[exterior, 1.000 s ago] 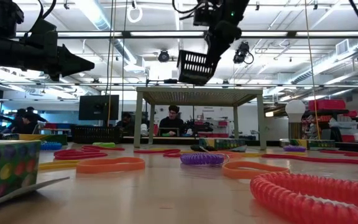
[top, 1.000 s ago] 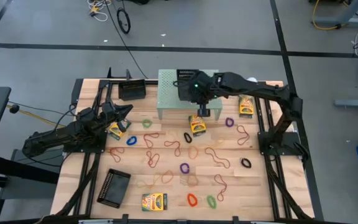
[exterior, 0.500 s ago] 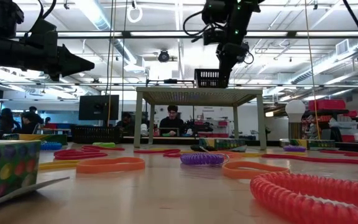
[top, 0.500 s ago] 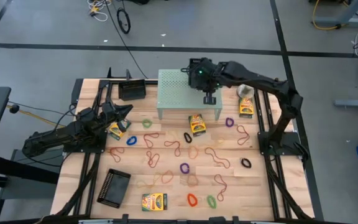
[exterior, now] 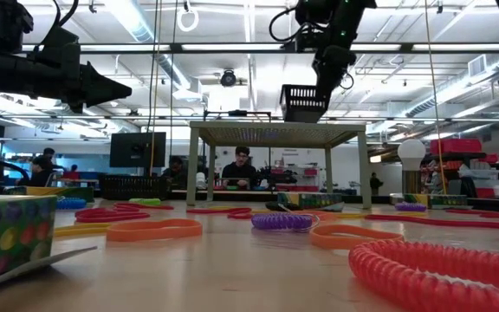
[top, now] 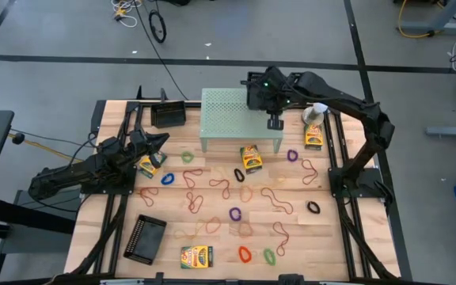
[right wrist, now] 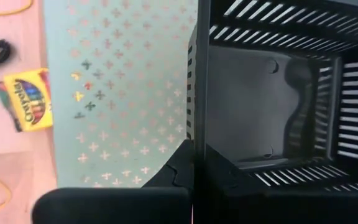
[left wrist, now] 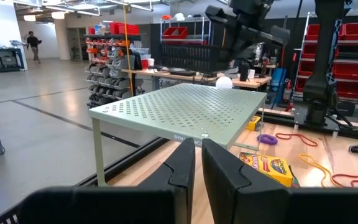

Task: Pick & Place Office Desk Supplies
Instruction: Put the black bin on the shelf

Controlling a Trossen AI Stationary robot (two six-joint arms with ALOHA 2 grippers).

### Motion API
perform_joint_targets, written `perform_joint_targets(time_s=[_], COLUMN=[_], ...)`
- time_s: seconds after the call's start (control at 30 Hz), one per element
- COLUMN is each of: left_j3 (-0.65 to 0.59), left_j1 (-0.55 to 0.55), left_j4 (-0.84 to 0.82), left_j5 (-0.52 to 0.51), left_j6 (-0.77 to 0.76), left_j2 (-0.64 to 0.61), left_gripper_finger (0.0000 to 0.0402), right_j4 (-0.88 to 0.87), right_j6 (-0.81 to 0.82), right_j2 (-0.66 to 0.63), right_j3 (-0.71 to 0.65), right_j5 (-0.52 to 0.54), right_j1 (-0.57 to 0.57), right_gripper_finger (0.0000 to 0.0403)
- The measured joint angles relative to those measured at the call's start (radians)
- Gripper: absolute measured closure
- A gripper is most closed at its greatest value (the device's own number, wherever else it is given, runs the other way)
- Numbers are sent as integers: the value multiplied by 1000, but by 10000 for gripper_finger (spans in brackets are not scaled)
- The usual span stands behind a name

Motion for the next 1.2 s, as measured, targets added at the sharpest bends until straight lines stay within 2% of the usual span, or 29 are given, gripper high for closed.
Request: perform_joint_targets(time_s=[0.3, 1.2], left_j3=[0, 0], left_j1=[0, 0], left_j4=[0, 0], left_j5=[0, 0], left_j6=[0, 0], left_j2=[0, 0], left_gripper_finger=[364, 364], right_j4=[18, 32], right_j6=[-11, -26], right_j2=[-6, 0], right_j3=[-1, -17], right_j5=[-44, -65], right_j1=[-24, -21], right_gripper_finger=[396, 396])
